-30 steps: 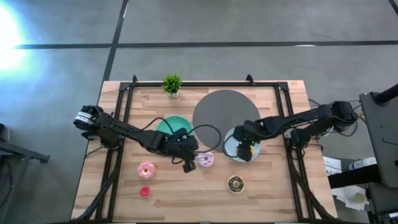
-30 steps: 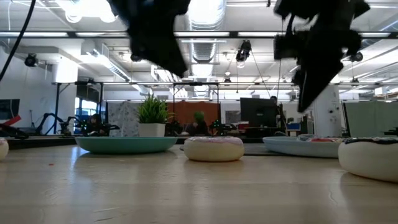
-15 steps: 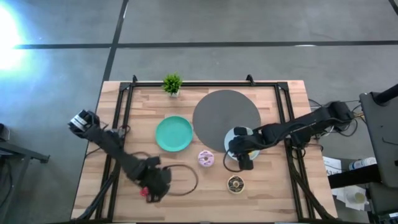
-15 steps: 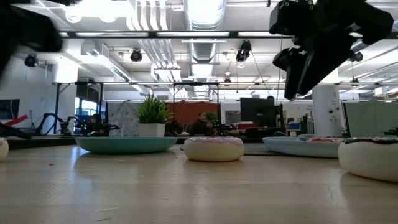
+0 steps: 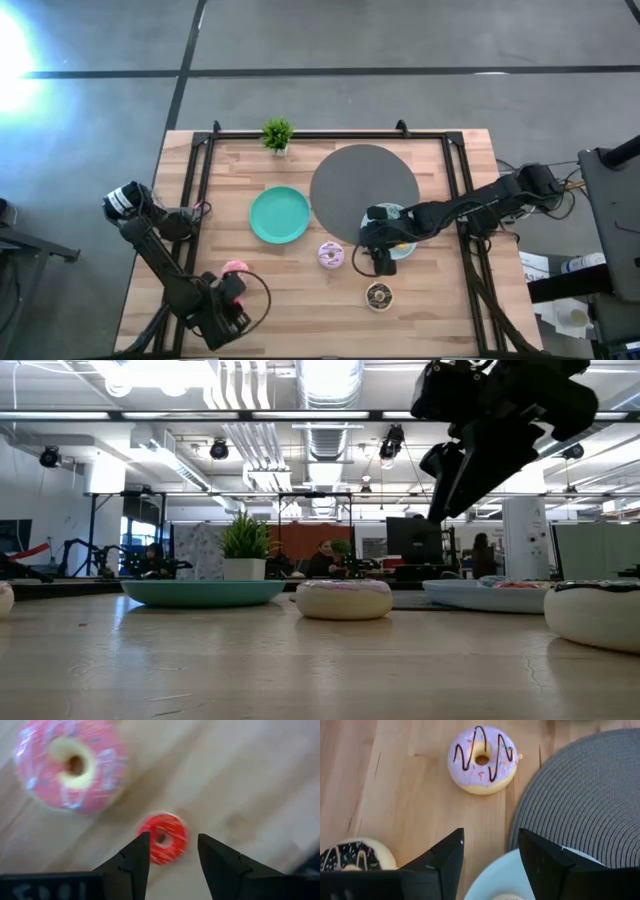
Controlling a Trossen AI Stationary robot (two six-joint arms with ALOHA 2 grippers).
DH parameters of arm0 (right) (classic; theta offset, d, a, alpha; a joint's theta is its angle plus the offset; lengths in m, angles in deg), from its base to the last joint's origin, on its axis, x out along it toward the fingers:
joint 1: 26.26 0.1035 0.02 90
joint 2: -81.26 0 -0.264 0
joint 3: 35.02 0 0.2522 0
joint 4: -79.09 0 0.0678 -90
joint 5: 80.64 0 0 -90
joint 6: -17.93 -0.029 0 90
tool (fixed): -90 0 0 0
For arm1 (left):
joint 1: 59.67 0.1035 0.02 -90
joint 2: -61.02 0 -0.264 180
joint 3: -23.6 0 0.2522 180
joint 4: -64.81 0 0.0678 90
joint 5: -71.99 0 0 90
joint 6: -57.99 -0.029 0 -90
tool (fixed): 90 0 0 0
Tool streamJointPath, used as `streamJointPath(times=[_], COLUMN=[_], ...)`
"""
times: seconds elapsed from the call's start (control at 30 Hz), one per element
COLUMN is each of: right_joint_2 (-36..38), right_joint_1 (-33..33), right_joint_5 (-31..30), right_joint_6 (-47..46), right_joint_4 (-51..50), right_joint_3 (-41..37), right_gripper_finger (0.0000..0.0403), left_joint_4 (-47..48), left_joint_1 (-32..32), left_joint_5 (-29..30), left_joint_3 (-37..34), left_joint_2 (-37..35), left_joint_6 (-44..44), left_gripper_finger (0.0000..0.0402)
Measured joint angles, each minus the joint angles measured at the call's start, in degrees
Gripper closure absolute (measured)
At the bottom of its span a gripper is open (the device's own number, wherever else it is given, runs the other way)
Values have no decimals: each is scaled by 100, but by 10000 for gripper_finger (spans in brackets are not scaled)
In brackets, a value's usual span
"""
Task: Pick & Place donuts
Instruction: Put the small red donut on the blue plate
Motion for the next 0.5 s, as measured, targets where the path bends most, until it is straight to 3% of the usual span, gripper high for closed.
streamJointPath(times=[0.27,0.5], right_joint_2=[26,38], right_joint_1=[4,6], right_joint_5=[32,31], right_joint_6=[-320,-404], right_joint_4=[-15,-100], right_joint_3=[-2,15], right_gripper_finger=[223,223], left_joint_4=[-1118,-1225], left_joint_1=[54,54], left_joint_5=[-742,-865], left_joint_3=[-973,-1436], left_joint_2=[-224,-629], left_joint_6=[709,726], left_gripper_finger=[262,262])
